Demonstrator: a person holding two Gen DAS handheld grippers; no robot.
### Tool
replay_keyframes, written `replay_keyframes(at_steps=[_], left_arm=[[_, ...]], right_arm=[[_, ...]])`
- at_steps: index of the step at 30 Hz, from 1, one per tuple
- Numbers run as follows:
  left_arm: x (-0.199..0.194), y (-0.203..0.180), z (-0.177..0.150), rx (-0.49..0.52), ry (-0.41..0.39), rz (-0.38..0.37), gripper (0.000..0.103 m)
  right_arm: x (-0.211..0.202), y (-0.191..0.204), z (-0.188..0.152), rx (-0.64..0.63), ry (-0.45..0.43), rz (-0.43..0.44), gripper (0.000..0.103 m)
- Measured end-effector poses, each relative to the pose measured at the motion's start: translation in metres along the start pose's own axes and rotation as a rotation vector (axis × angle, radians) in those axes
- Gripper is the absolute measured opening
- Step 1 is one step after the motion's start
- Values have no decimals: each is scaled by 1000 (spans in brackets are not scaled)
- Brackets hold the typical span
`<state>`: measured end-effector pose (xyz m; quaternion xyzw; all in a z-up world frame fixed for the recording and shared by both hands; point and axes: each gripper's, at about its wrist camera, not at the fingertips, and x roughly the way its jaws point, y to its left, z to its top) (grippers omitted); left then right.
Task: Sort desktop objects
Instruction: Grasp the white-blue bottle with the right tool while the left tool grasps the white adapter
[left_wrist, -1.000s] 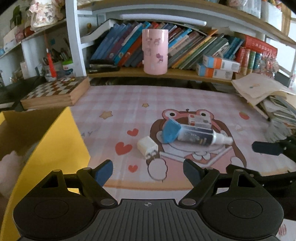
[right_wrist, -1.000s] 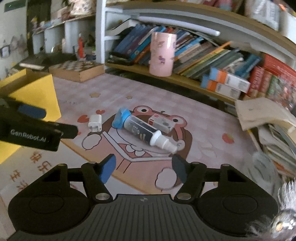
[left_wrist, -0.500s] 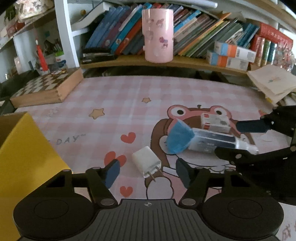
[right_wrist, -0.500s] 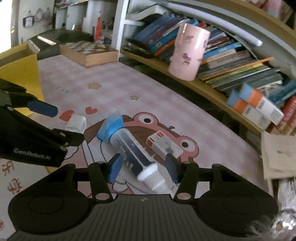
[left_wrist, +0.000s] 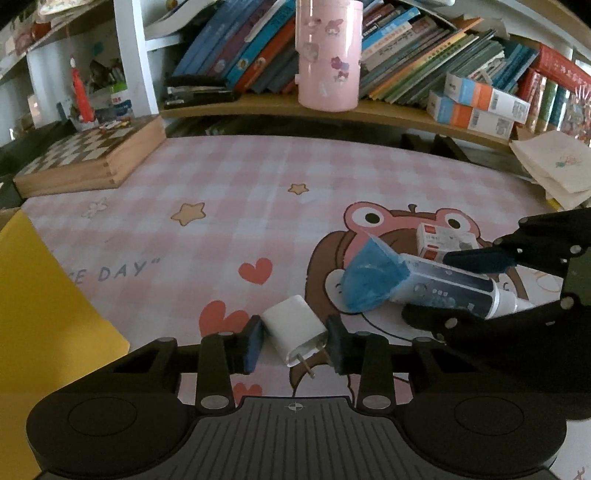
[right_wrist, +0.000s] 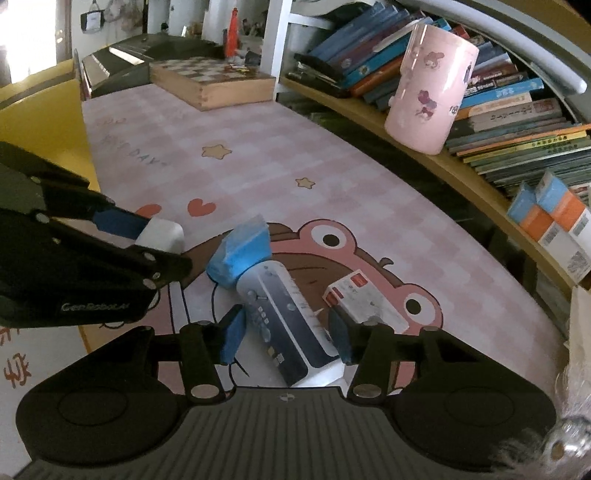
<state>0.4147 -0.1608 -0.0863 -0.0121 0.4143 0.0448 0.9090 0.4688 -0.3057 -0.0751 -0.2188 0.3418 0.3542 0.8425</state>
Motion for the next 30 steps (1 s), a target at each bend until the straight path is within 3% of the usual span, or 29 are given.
replay_keyframes(at_steps=[2, 4, 5, 13, 19, 25, 30], left_arm=[[-4, 3, -2, -19, 7, -6, 35], [-12, 5, -4, -42, 8, -15, 35], [-17, 6, -6, -51, 4, -25, 35], [-69, 13, -22, -71, -42, -82, 35], [-95, 16, -32, -67, -42, -114, 35], [-121, 8, -42, 7, -73, -134, 35], [-139, 9, -54, -7, -77, -172, 35]], right_arm=[[-1, 0, 0, -2, 3, 3, 43], [-3, 0, -1, -16, 8, -2, 31], [-4, 0, -1, -10, 15, -14, 30], [-42, -2, -26, 199, 26, -20, 30], [-73, 11, -45, 276, -5, -36, 29], [-98, 27, -56, 380, -27, -25, 30], [-121, 50, -64, 434, -37, -31, 30]])
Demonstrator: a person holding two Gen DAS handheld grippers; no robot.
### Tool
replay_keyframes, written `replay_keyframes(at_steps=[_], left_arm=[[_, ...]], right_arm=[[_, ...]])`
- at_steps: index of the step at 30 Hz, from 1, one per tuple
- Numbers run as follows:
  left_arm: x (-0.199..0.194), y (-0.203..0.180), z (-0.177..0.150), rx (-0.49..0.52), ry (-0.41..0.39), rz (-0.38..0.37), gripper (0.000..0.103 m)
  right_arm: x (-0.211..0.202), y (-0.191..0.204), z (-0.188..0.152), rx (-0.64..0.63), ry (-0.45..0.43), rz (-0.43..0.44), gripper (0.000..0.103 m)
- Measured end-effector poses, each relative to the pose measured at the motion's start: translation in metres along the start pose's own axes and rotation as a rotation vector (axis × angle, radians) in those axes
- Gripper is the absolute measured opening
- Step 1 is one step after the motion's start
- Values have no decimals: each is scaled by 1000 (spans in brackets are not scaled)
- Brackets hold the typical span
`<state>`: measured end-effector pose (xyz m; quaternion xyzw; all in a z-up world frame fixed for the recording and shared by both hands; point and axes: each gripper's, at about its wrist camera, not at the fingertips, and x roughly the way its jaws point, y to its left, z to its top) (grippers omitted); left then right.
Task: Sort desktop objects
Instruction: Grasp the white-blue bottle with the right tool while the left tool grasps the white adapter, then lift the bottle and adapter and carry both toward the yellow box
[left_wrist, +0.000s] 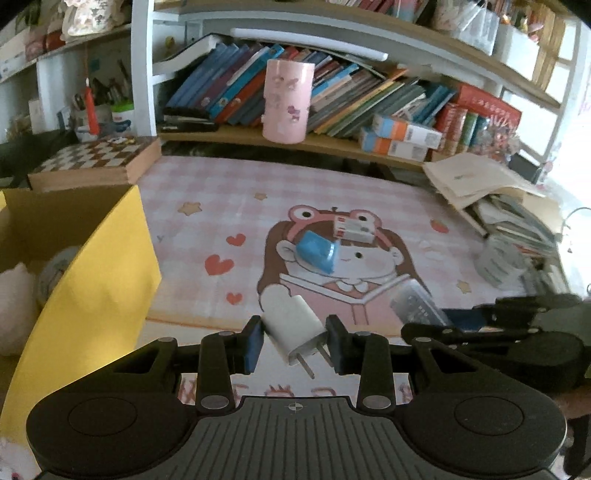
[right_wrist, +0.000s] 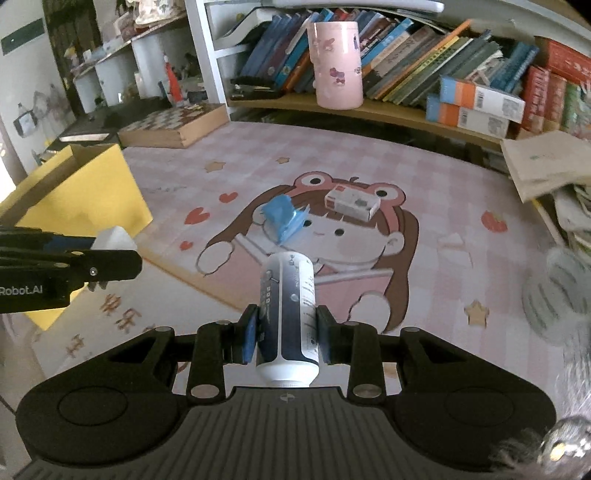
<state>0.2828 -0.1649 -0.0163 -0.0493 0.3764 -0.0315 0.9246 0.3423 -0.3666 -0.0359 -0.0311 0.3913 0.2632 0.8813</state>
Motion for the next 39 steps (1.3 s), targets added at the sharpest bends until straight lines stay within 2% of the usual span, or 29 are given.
replay_keyframes(at_steps=[14, 23, 39], left_arm=[[-53, 13, -26, 50, -11, -147, 35], [-75, 29, -44, 103, -15, -221, 35], [-125, 101, -93, 110, 6, -284, 35]], right_arm=[[-71, 43, -39, 152, -54, -94, 30], [-86, 89, -58, 186, -72, -147, 30], [-103, 190, -100, 213, -56, -224, 29]])
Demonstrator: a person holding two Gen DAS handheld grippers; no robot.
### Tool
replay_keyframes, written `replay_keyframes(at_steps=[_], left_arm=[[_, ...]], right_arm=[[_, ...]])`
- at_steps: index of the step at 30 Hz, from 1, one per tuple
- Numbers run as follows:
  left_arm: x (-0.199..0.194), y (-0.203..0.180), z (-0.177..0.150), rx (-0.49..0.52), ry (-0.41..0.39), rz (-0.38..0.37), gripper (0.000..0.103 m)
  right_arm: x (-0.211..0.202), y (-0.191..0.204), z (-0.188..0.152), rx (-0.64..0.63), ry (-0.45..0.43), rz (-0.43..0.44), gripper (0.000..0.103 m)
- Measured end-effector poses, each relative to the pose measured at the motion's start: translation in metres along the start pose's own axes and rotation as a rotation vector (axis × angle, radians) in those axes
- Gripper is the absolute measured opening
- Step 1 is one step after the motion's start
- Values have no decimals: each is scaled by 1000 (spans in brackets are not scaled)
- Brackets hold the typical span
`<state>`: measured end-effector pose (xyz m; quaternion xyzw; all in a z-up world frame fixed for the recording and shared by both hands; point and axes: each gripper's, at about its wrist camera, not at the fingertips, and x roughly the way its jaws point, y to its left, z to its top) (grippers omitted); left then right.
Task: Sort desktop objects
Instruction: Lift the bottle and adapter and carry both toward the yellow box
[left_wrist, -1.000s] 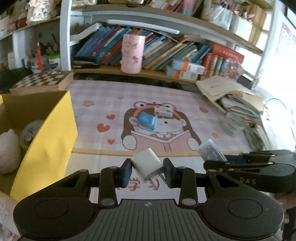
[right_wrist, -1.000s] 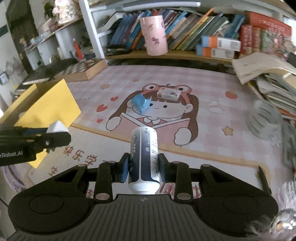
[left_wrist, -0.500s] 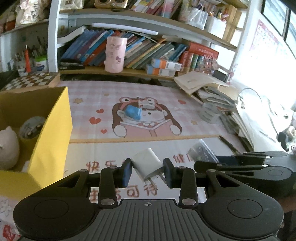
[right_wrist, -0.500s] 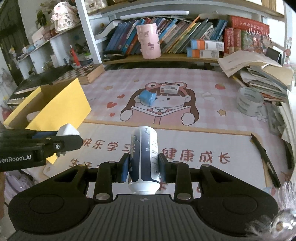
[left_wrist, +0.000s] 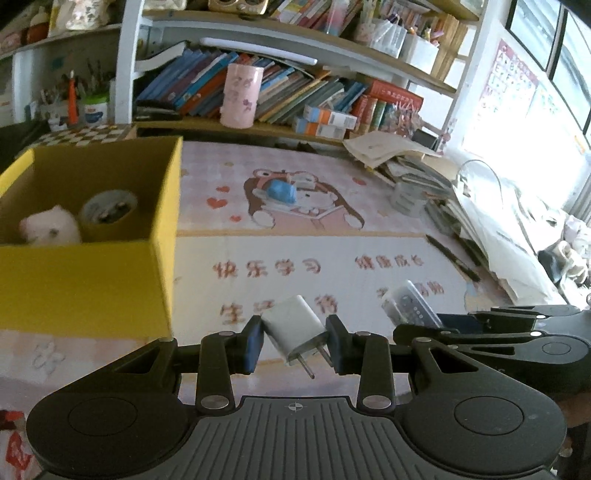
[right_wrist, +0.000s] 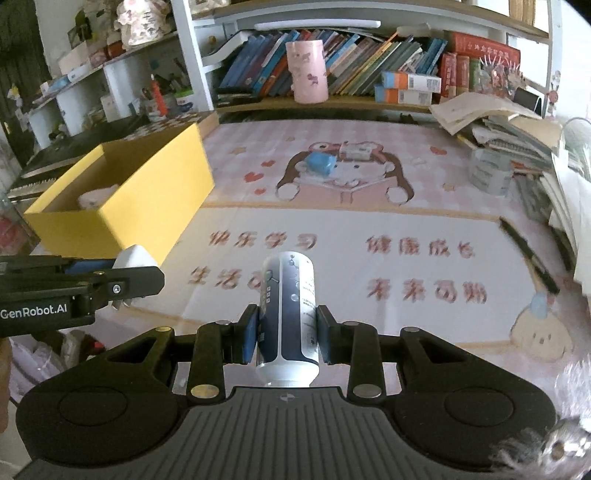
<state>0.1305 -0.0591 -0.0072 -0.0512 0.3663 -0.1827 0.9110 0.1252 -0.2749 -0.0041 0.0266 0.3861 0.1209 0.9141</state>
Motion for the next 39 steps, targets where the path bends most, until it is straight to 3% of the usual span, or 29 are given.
replay_keyframes(at_steps=[11, 18, 31, 39], left_arm=[[-52, 32, -35, -25, -6, 38, 35], [-81, 52, -52, -72, -40, 99, 35], [-121, 94, -72, -212, -102, 218, 35], [-128, 104, -74, -243, -122, 243, 35]], right_arm=[[-14, 61, -30, -18, 11, 34, 30], [-13, 94, -38, -71, 32, 103, 30], [1, 159, -34, -250, 68, 242, 30], [7, 173, -30, -299, 82, 274, 30]])
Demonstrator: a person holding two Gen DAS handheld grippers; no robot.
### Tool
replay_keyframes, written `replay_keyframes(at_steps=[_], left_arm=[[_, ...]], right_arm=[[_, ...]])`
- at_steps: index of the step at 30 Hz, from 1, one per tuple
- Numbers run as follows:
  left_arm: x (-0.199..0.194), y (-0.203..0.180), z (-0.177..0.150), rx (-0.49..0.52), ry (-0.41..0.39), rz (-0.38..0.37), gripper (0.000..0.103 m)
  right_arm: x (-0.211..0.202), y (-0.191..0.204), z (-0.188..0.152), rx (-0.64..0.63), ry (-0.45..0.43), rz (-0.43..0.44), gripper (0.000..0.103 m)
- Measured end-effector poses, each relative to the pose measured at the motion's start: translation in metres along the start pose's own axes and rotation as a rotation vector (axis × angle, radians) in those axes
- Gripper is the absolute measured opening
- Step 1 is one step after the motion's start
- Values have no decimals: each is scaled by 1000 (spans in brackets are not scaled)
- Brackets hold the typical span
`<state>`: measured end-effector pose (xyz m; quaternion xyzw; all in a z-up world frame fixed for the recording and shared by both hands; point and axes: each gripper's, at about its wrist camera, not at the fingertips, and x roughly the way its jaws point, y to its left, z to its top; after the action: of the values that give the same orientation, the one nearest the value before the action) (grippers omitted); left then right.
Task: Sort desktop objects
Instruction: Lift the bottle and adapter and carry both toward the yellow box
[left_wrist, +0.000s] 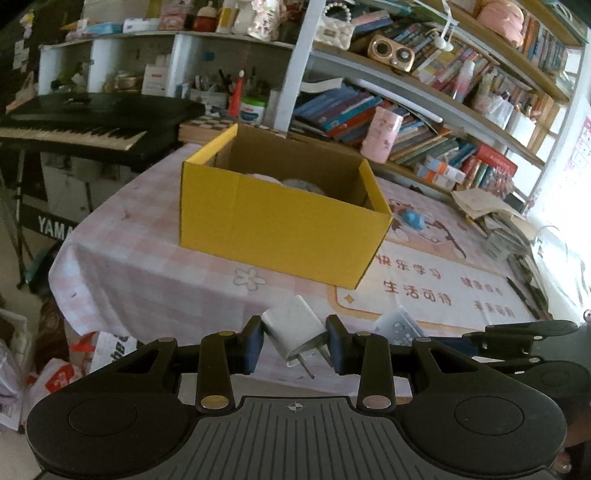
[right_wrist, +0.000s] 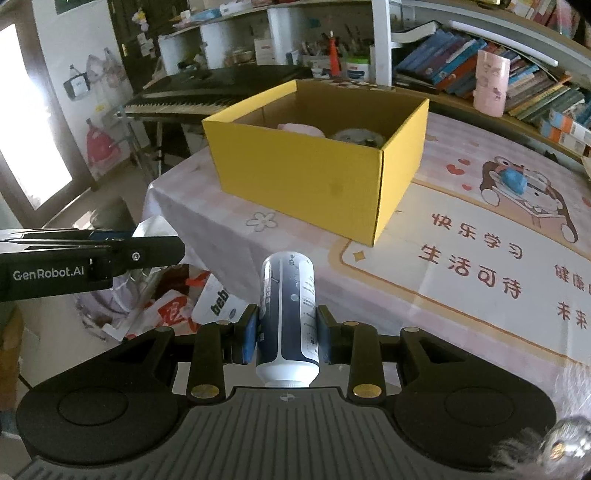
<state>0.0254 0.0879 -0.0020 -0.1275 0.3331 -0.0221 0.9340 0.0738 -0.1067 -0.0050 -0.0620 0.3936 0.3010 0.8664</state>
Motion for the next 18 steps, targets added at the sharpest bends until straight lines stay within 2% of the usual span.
replay_keyframes(at_steps=[8, 18], left_arm=[[8, 2, 22, 13, -42, 11, 35], [33, -3, 81, 32, -181, 45, 35]], right_arm=[[0, -6, 22, 22, -32, 4, 30], [6, -32, 96, -6, -165, 32, 30]])
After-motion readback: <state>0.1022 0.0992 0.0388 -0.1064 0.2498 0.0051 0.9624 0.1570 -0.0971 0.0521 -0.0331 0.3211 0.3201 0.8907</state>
